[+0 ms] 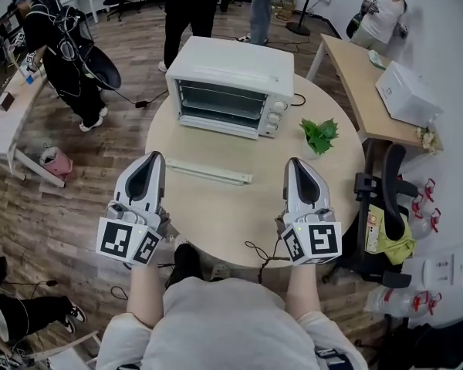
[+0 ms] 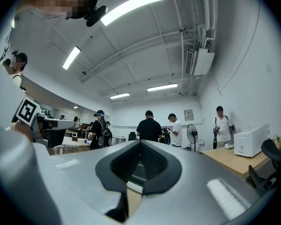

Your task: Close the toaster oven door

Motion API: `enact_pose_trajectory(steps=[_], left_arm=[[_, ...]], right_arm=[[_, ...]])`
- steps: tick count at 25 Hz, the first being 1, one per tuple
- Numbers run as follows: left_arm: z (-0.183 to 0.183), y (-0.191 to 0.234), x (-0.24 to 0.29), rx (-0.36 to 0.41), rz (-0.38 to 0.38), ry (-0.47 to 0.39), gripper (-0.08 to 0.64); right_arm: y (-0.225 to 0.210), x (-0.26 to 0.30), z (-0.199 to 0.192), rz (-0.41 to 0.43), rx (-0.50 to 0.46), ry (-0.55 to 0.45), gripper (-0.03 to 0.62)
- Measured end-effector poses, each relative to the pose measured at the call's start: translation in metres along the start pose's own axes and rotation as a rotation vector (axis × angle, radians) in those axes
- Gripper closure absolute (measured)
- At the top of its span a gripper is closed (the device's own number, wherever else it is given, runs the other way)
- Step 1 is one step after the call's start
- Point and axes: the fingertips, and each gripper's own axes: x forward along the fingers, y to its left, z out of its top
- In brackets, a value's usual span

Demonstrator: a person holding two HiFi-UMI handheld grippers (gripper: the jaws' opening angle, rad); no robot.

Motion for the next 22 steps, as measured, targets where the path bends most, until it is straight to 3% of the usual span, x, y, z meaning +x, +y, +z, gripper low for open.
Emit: enact_pose_trajectory(steps=[22], left_arm=[[-0.033,0.071,0.121,-0.068,-0.241,0.044,0.558]], right_arm=[[-0.001,0.089,-0.031,-0.191,-0.009,0.056,0.580]])
